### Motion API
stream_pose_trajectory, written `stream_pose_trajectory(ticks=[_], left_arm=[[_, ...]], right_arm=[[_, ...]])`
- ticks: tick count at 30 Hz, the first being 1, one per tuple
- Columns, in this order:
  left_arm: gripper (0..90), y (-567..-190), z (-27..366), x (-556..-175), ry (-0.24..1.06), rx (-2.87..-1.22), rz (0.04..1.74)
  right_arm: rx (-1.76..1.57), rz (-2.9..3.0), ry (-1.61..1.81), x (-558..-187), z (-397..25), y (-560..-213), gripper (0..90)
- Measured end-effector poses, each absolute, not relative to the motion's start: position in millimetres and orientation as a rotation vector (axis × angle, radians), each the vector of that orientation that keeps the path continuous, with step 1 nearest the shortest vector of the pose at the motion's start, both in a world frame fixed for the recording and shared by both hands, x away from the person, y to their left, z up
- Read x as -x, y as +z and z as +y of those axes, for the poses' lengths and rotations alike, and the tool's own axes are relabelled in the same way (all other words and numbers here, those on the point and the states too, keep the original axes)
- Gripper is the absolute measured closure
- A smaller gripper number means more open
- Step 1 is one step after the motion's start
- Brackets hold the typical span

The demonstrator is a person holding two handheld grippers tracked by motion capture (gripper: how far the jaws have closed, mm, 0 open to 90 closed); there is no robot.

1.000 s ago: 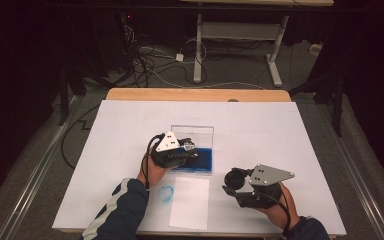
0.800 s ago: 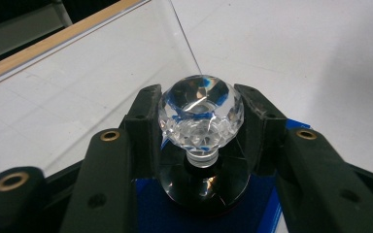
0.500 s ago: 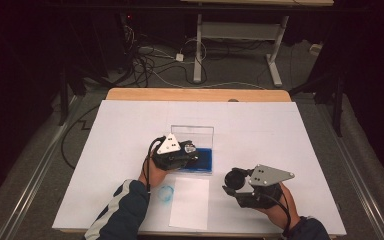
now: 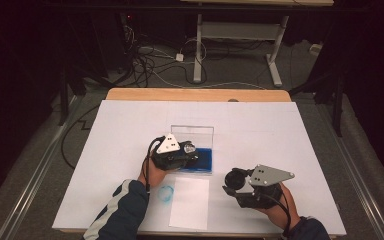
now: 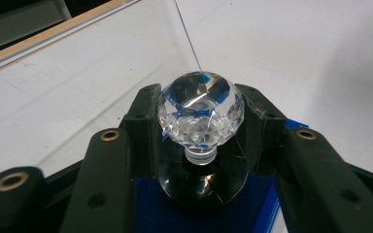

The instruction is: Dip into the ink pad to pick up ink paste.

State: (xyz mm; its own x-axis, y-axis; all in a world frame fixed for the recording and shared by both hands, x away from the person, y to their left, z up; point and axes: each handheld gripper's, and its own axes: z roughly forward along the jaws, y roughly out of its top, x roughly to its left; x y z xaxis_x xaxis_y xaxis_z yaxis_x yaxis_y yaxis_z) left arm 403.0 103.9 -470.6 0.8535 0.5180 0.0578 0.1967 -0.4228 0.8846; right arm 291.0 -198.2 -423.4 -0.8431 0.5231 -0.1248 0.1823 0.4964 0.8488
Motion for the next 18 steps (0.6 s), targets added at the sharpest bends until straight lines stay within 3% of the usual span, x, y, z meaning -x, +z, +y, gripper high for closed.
stream_pose_trajectory(ticks=[18], left_arm=[[54.4,-455,114,-396,0.461,-2.015,0.523]], right_arm=[[-0.628,2.357,1.32,-294,-202,-423,38.3]])
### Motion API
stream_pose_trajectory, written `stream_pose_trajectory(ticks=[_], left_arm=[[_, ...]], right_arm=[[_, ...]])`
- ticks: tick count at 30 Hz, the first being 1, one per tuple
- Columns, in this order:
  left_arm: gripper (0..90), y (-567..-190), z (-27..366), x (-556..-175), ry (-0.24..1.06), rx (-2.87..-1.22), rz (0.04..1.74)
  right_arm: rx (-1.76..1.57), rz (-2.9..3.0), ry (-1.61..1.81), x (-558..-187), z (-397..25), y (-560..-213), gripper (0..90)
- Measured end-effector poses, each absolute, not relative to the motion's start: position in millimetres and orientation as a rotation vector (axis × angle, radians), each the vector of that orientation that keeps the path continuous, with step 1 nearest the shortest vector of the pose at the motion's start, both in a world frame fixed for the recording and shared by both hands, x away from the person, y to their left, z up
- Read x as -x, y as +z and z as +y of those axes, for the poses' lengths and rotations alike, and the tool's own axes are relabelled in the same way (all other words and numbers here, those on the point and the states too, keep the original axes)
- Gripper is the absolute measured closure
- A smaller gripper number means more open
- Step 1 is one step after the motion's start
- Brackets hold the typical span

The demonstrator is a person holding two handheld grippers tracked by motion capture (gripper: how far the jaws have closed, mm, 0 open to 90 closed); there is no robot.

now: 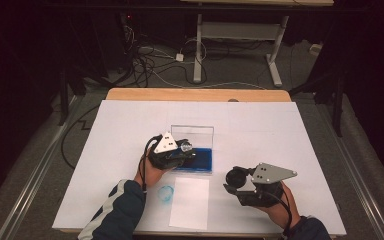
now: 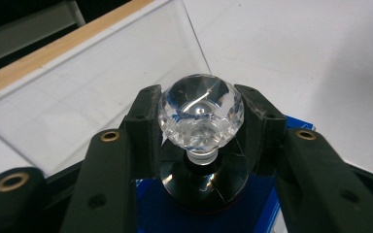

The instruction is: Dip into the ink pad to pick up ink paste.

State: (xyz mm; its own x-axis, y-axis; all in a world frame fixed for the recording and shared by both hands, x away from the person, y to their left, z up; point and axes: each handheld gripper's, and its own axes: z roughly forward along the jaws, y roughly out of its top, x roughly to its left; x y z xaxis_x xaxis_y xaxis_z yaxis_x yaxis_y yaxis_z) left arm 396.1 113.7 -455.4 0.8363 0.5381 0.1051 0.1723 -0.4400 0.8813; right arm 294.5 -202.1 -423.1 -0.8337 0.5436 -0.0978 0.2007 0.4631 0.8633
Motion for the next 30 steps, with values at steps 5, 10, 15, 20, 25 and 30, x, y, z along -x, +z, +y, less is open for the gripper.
stream_pose_trajectory(ticks=[5,10,15,20,25,30], left_arm=[[54.4,-447,120,-391,0.475,-2.003,0.519],[54.3,-438,125,-385,0.489,-1.98,0.503],[54.3,-432,125,-379,0.499,-1.976,0.493],[54.4,-427,123,-375,0.507,-1.969,0.477],[54.3,-424,123,-370,0.507,-1.967,0.471],[54.3,-422,127,-363,0.495,-1.947,0.463]], right_arm=[[-0.641,2.35,1.321,-296,-204,-423,38.3],[-0.643,2.339,1.32,-296,-205,-422,38.3],[-0.645,2.337,1.319,-296,-205,-421,38.3],[-0.639,2.336,1.318,-296,-206,-421,38.3],[-0.641,2.335,1.315,-296,-206,-421,38.3],[-0.645,2.323,1.321,-296,-208,-420,38.3]])
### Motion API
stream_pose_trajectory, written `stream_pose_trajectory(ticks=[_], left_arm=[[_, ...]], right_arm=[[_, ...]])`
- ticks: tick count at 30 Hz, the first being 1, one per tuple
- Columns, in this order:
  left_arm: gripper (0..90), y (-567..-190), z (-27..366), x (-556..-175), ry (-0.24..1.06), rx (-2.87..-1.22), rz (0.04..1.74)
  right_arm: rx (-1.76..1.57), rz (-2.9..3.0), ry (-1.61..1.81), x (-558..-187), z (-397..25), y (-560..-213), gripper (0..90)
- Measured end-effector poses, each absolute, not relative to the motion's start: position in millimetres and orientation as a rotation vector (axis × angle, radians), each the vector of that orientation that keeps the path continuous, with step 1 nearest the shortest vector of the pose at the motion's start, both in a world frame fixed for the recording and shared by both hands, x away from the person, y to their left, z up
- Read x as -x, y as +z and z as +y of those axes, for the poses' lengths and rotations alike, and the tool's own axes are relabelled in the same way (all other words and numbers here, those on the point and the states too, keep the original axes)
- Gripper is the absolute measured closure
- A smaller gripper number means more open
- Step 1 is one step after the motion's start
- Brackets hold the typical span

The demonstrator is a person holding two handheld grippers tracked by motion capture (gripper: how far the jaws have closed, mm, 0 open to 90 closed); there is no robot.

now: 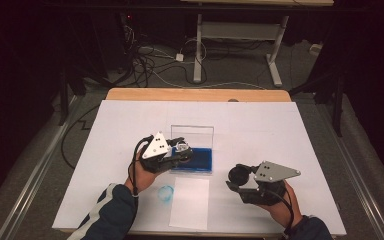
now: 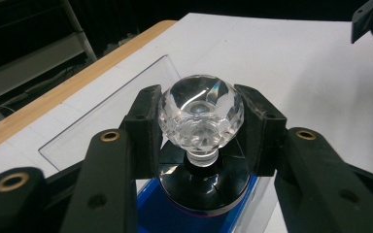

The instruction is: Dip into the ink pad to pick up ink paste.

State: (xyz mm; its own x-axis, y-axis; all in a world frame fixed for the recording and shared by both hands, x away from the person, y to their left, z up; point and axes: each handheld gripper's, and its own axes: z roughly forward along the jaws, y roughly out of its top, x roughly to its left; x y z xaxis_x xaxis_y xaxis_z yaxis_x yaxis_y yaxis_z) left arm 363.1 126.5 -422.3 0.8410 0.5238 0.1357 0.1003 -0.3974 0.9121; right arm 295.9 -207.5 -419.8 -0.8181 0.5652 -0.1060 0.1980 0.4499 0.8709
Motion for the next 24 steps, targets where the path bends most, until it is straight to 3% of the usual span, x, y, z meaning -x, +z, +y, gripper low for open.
stream_pose_trajectory(ticks=[24], left_arm=[[54.3,-413,127,-325,0.479,-1.937,0.368]], right_arm=[[-0.644,2.326,1.313,-297,-206,-420,38.3]])
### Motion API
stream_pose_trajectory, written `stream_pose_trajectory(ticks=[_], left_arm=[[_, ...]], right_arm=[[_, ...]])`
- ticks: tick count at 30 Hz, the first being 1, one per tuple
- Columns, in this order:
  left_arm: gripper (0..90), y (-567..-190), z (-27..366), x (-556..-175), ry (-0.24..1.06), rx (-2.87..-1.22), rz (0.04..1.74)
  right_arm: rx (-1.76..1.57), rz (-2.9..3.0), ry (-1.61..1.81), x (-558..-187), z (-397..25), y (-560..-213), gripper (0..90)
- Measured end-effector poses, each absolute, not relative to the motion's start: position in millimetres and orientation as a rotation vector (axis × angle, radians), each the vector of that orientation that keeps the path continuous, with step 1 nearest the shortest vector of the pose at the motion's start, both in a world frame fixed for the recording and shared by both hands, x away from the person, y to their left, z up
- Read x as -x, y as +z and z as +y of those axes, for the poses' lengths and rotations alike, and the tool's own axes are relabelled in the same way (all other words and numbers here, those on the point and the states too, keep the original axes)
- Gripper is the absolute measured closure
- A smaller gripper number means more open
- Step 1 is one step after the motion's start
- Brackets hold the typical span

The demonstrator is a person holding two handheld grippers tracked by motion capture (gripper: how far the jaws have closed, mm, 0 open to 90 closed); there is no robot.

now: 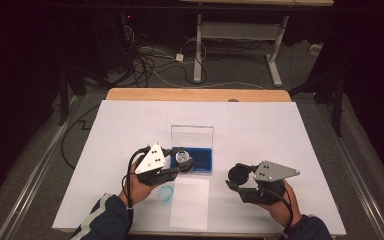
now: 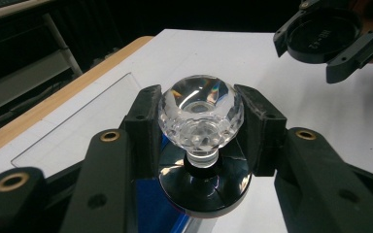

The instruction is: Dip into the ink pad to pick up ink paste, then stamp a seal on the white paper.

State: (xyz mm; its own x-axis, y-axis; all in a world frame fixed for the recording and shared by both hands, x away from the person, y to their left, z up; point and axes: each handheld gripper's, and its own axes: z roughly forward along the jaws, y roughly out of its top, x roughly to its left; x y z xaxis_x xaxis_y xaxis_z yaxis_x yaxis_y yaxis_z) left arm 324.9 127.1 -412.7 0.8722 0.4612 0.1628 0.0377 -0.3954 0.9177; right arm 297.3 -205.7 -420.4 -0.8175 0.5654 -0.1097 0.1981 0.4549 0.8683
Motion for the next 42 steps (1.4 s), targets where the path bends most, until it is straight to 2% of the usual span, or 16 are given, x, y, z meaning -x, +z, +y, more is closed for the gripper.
stream_pose_trajectory(ticks=[42], left_arm=[[54.3,-411,134,-279,0.422,-1.941,0.263]], right_arm=[[-0.633,2.31,1.327,-297,-206,-417,38.3]])
